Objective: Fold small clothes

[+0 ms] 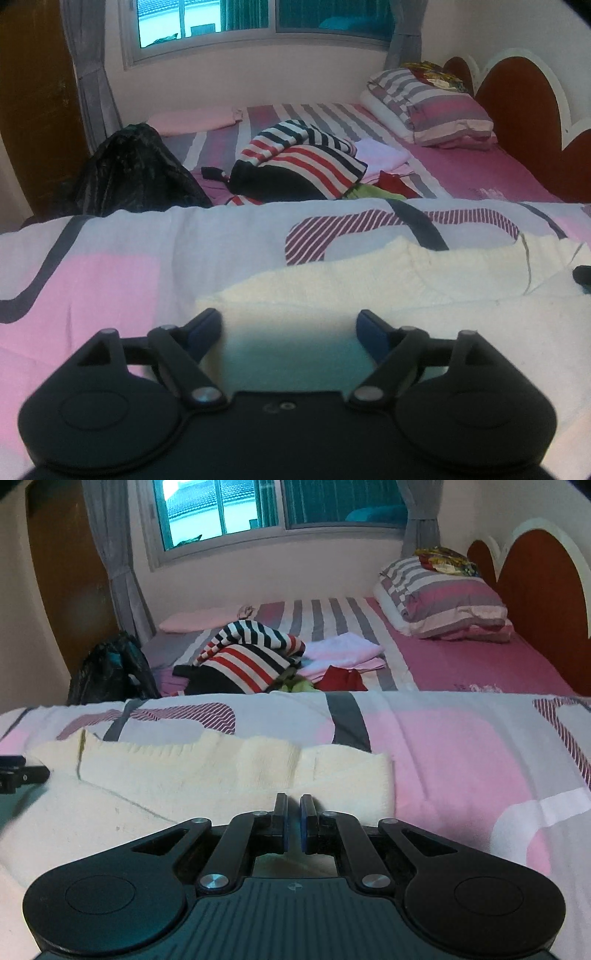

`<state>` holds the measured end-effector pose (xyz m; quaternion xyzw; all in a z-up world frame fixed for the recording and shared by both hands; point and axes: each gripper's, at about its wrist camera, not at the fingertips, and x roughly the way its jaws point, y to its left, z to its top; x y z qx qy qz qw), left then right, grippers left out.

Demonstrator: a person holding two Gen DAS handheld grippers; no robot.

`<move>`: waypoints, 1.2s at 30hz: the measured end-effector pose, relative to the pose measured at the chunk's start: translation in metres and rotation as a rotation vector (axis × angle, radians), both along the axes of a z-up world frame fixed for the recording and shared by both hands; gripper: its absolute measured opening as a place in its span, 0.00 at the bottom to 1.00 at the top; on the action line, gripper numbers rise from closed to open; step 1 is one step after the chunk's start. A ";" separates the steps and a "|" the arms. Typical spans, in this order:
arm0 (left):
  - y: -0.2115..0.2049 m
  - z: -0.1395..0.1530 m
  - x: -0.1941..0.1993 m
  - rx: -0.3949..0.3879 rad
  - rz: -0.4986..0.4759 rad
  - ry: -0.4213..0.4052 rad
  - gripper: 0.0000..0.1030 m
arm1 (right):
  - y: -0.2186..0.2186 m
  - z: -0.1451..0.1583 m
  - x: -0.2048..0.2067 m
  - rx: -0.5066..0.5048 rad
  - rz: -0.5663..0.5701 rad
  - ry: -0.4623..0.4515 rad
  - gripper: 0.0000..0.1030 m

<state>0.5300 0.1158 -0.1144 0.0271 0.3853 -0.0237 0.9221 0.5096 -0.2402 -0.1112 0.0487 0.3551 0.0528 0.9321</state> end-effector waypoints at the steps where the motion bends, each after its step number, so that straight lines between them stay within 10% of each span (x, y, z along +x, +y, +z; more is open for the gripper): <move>1: -0.002 0.003 -0.002 0.010 0.008 0.003 0.78 | 0.001 0.003 -0.002 -0.006 -0.004 -0.003 0.04; 25: -0.024 0.013 -0.113 0.006 0.040 -0.038 0.76 | -0.009 0.016 -0.098 0.084 0.017 0.026 0.04; 36: -0.016 0.019 -0.245 0.043 0.064 0.027 0.67 | -0.062 0.026 -0.204 0.252 0.019 0.083 0.04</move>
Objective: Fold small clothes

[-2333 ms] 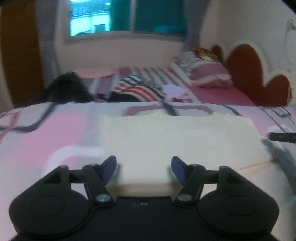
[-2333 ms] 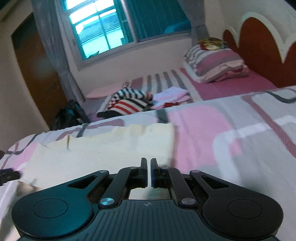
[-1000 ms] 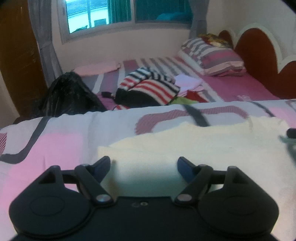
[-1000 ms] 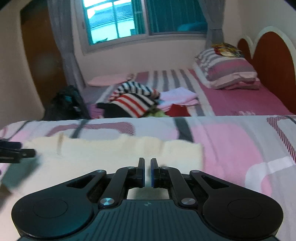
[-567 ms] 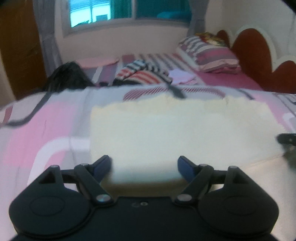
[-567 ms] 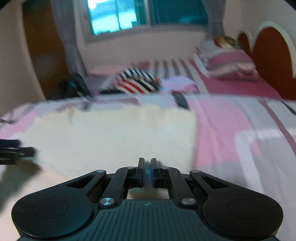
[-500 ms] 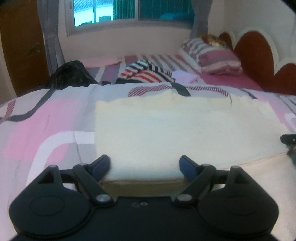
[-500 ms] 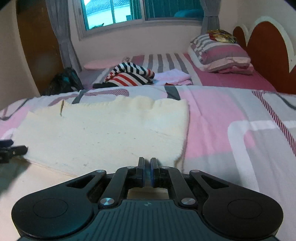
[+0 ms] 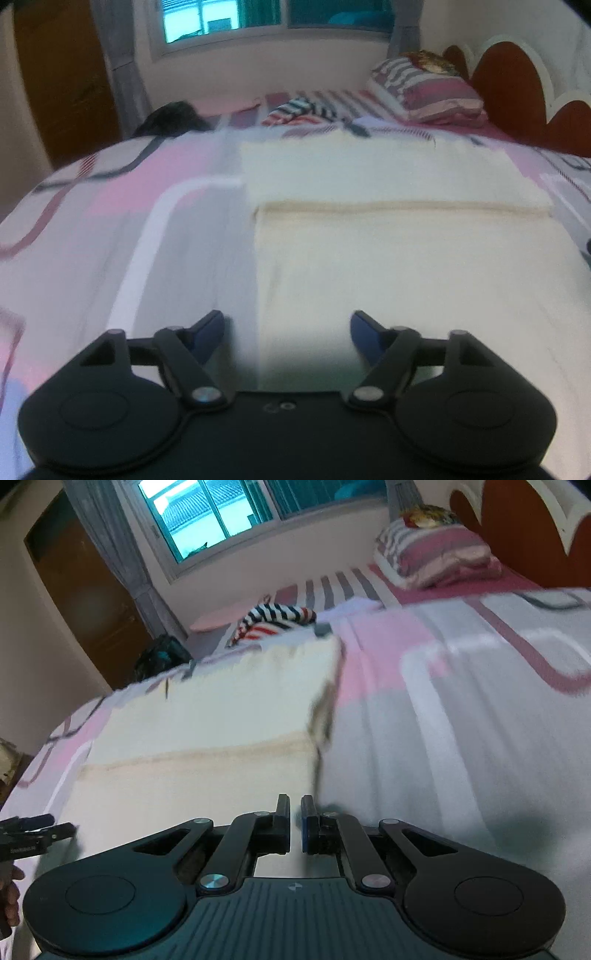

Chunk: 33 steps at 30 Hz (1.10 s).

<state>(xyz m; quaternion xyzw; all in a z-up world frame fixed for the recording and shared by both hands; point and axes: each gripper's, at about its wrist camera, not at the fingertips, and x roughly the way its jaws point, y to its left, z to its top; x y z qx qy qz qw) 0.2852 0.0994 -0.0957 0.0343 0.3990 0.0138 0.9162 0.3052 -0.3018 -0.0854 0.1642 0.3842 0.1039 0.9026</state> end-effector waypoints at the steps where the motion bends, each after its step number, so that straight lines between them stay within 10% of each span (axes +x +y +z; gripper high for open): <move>1: 0.001 0.001 -0.015 -0.002 0.011 0.002 0.66 | -0.005 -0.001 -0.014 0.006 -0.003 0.014 0.04; 5: 0.002 0.009 -0.071 0.006 0.030 0.000 0.30 | -0.018 -0.001 -0.065 0.067 -0.039 0.047 0.04; 9: 0.016 0.011 -0.114 -0.072 0.052 0.041 0.63 | -0.029 0.002 -0.123 0.146 -0.095 0.072 0.06; 11: 0.021 0.011 -0.134 -0.090 0.052 0.050 0.73 | -0.032 0.004 -0.147 0.164 -0.123 0.087 0.26; 13: 0.024 0.013 -0.154 -0.110 0.044 0.082 0.71 | -0.034 0.006 -0.175 0.210 -0.136 0.090 0.51; 25: 0.066 0.003 -0.214 -0.578 0.082 0.132 0.47 | -0.019 0.007 -0.257 0.398 -0.049 0.188 0.51; 33: 0.071 -0.011 -0.200 -0.688 0.093 0.116 0.47 | -0.020 -0.013 -0.251 0.525 -0.102 0.219 0.45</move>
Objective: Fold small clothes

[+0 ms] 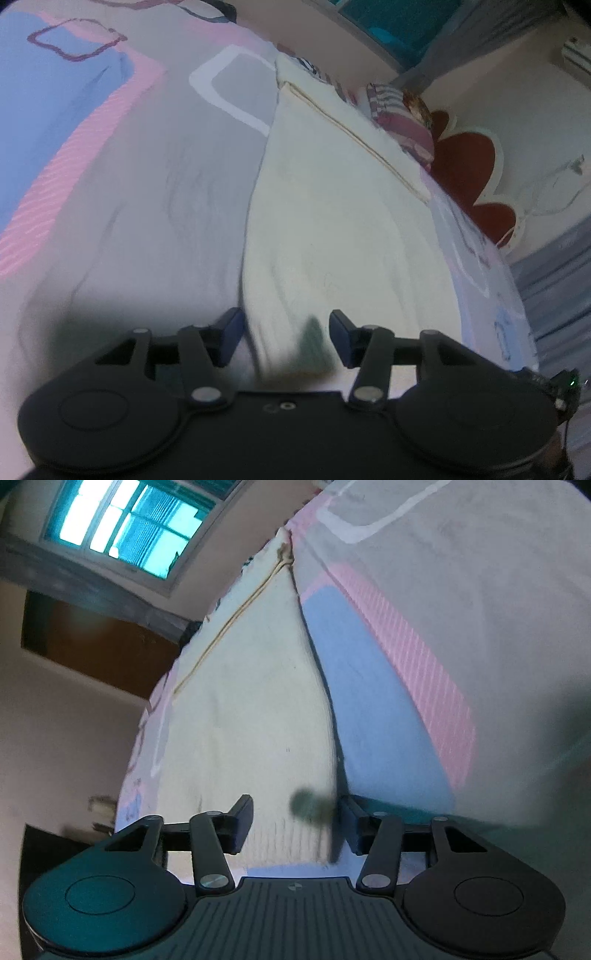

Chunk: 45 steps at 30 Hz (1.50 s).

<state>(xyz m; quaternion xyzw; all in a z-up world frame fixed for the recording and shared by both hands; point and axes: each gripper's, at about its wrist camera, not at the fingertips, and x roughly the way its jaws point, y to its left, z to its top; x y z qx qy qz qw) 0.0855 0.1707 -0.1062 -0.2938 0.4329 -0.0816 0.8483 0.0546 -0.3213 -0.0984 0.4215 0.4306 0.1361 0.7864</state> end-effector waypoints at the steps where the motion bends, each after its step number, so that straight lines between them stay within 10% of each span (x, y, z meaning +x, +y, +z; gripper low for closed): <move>1: 0.000 -0.001 0.002 -0.008 0.005 -0.005 0.47 | -0.001 -0.002 0.005 0.010 -0.006 0.000 0.44; 10: 0.001 -0.011 0.010 -0.079 -0.024 -0.004 0.39 | 0.000 -0.003 0.015 0.047 0.023 -0.021 0.43; 20: 0.009 -0.021 0.007 -0.116 0.017 -0.005 0.30 | 0.000 -0.011 0.017 0.047 0.066 0.014 0.15; 22: 0.010 -0.022 0.007 -0.108 0.023 0.012 0.12 | 0.004 -0.008 0.022 0.011 0.086 0.002 0.02; 30: 0.012 -0.019 0.006 -0.028 0.033 0.026 0.03 | 0.015 0.014 0.028 -0.076 0.102 -0.073 0.02; 33: 0.013 -0.017 0.009 -0.057 0.052 0.022 0.03 | 0.016 0.001 0.033 -0.066 0.089 -0.008 0.02; 45: 0.026 0.046 0.038 -0.172 0.110 -0.185 0.02 | 0.018 0.080 0.060 -0.034 0.026 -0.234 0.02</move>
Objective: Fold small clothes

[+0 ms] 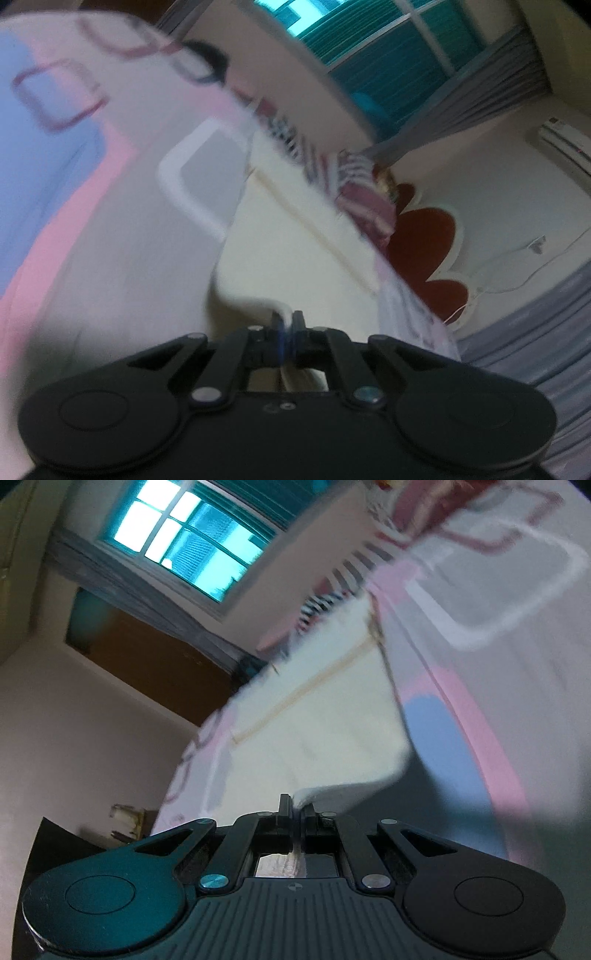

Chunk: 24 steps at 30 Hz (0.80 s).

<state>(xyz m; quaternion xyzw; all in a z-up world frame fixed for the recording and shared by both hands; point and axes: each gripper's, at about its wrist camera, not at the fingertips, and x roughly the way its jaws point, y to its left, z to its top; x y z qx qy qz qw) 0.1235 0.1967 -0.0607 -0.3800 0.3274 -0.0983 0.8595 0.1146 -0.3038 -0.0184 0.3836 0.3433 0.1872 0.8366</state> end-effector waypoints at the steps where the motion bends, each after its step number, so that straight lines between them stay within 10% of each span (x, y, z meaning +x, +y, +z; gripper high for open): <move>1: 0.001 0.007 0.008 -0.009 0.002 -0.017 0.02 | 0.002 0.007 0.008 0.001 -0.003 -0.017 0.02; 11: 0.001 0.055 0.142 0.022 0.012 -0.099 0.02 | -0.023 0.050 0.132 0.063 -0.079 -0.067 0.02; 24: -0.007 -0.017 0.324 0.126 -0.037 0.024 0.02 | -0.052 -0.049 0.327 0.107 -0.095 0.084 0.02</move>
